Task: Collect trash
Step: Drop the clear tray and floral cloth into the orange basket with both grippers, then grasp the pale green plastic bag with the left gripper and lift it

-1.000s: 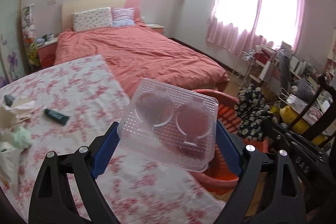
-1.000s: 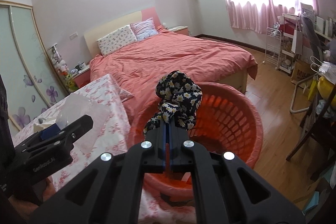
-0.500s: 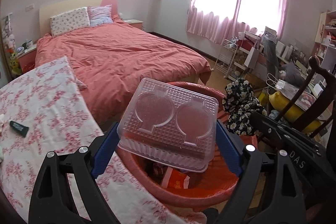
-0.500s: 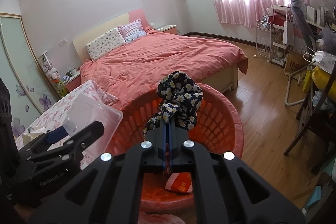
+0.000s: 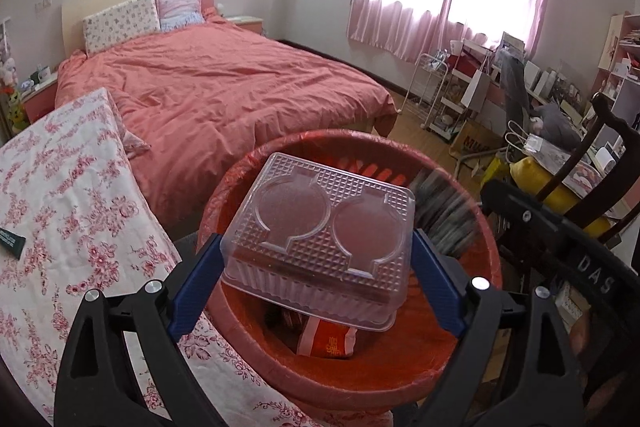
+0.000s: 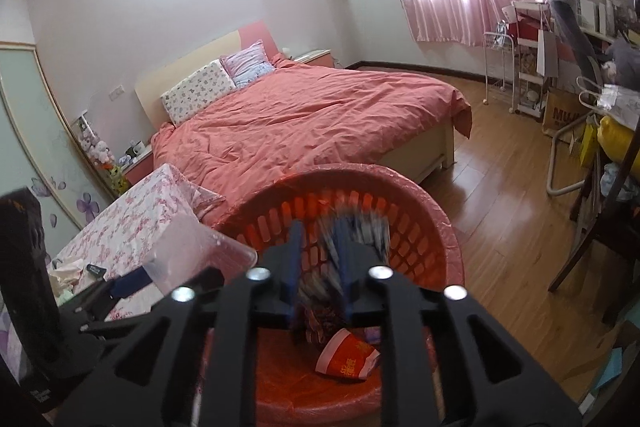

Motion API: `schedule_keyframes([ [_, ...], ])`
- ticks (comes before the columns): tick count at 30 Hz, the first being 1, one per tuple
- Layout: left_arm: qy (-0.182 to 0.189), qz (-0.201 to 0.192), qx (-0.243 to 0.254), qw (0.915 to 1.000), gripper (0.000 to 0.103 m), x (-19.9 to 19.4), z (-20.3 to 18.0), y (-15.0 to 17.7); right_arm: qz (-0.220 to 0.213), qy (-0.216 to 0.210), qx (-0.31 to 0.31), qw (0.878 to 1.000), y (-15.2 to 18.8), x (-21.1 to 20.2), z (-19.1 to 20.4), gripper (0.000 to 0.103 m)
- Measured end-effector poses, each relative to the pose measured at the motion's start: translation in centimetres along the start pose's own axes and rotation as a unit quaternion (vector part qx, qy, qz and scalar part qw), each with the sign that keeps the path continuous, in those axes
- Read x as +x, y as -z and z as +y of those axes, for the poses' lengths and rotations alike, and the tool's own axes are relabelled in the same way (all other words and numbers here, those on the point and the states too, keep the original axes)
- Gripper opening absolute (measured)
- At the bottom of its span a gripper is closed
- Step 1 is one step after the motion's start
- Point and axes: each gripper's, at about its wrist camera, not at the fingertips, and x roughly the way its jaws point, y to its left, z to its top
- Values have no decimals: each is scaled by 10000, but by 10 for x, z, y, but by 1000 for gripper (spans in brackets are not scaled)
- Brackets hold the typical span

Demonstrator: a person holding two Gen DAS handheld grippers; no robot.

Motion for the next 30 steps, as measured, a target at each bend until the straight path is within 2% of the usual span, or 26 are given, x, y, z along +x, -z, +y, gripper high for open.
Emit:
schedule_keyframes([
  [2, 13, 84, -4, 10000, 91, 3, 1, 2, 21, 14, 86, 10000, 0, 1, -3, 30],
  [8, 8, 223, -3, 9997, 91, 8, 1, 5, 45, 158, 159, 9997, 1, 0, -11, 32],
  [15, -185, 92, -145, 9997, 91, -6, 11, 3, 4, 230, 68, 9997, 1, -7, -6, 34],
  [24, -814, -193, -370, 9958, 91, -55, 47, 12, -15, 113, -273, 9996, 4, -23, 28, 39],
  [30, -1365, -361, -650, 9878, 91, -101, 87, 30, 97, -171, -676, 9975, 17, -33, 76, 43],
])
